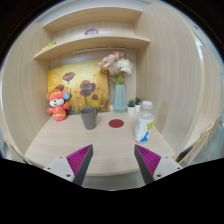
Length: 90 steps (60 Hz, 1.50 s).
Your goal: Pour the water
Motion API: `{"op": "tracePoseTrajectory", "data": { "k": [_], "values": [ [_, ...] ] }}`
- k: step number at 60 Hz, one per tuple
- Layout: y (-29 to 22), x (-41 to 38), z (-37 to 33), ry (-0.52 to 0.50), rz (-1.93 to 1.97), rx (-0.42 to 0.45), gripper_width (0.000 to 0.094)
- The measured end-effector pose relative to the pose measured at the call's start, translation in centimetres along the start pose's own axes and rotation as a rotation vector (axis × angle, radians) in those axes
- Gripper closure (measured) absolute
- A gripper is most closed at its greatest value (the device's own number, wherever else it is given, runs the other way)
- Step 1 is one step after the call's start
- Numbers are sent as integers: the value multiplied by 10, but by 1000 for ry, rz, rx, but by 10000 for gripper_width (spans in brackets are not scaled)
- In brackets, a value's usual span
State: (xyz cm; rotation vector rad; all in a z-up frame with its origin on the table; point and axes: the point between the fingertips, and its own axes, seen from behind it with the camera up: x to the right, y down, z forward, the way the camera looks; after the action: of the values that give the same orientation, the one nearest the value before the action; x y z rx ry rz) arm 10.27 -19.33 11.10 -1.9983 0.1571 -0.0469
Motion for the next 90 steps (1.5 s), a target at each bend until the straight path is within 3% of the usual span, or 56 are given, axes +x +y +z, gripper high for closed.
{"op": "tracePoseTrajectory", "data": {
  "k": [14, 33, 48, 66, 77, 90],
  "values": [
    [10, 103, 57, 107, -35, 8, 91],
    [-21, 141, 162, 84, -54, 53, 94],
    [-39, 135, 202, 33, -37, 149, 365],
    [-41, 143, 206, 83, -55, 177, 526],
    [-50, 153, 217, 173, -185, 151, 522],
    [-117, 128, 227, 262, -589, 118, 522]
  ]
}}
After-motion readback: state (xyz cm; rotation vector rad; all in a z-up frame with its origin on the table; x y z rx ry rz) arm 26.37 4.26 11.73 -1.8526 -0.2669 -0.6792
